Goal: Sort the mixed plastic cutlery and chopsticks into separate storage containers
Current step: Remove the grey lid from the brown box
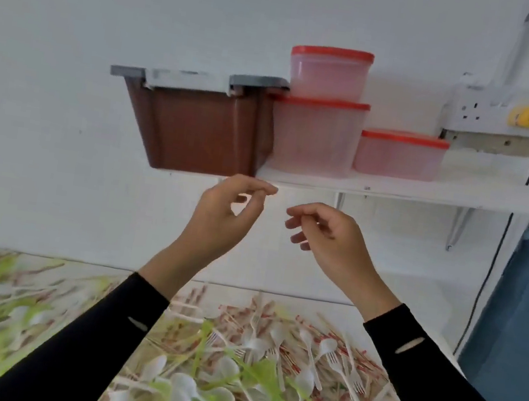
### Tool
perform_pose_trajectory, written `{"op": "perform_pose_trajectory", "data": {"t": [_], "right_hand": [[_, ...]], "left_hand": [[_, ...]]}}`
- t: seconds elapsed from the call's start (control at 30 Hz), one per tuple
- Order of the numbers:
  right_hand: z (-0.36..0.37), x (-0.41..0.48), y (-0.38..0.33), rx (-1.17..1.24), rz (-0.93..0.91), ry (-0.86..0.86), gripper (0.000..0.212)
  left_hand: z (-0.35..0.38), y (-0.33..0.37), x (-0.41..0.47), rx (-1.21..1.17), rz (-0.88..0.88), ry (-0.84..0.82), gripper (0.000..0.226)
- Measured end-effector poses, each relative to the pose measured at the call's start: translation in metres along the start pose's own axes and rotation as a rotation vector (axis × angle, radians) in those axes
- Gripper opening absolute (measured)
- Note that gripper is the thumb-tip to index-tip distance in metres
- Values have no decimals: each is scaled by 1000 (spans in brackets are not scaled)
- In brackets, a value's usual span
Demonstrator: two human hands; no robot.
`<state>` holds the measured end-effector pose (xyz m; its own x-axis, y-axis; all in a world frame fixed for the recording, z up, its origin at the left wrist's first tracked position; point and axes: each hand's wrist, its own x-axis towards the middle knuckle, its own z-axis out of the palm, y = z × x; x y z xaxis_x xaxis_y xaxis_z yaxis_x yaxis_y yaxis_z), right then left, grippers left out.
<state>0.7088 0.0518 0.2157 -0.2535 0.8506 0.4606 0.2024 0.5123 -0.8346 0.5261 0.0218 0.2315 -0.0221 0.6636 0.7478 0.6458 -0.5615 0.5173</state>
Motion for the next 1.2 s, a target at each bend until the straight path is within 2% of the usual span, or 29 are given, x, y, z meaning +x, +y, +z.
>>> {"op": "perform_pose_trajectory", "data": {"t": [0.1, 0.2, 0.3, 0.4, 0.5, 0.6, 0.73, 0.83, 0.93, 1.03, 1.07, 1.2], "right_hand": [[31, 26, -52, 59, -40, 27, 30], [60, 52, -100, 135, 30, 6, 21], [85, 63, -138, 257, 189, -52, 26], [109, 63, -159, 343, 240, 2, 35], [127, 57, -170, 441, 278, 18, 38], [138, 46, -176, 505, 288, 39, 39], [148, 20, -171, 407, 308, 131, 45], [159, -3, -164, 457, 300, 192, 35], [160, -27, -153, 528, 294, 238, 27], [157, -50, -139, 426, 301, 276, 26], [157, -58, -133, 361, 302, 295, 24], [152, -89, -112, 127, 241, 282, 23]], "left_hand": [[-61, -6, 33, 269, 213, 256, 19], [-111, -13, 67, 458, 233, 423, 36], [-137, -21, 89, 600, 197, 311, 50], [-144, -30, 94, 624, 157, 161, 37], [-142, -34, 81, 623, 174, 168, 35], [-153, -24, 55, 525, 243, 195, 42], [-175, -18, 17, 354, 325, 86, 44], [-193, -27, 3, 307, 358, 24, 41], [-215, -49, 2, 332, 238, 91, 52], [-237, -72, 2, 296, -88, 161, 76], [-244, -79, -4, 277, -152, 172, 75], [-261, -102, -45, 89, -215, 271, 39]]}}
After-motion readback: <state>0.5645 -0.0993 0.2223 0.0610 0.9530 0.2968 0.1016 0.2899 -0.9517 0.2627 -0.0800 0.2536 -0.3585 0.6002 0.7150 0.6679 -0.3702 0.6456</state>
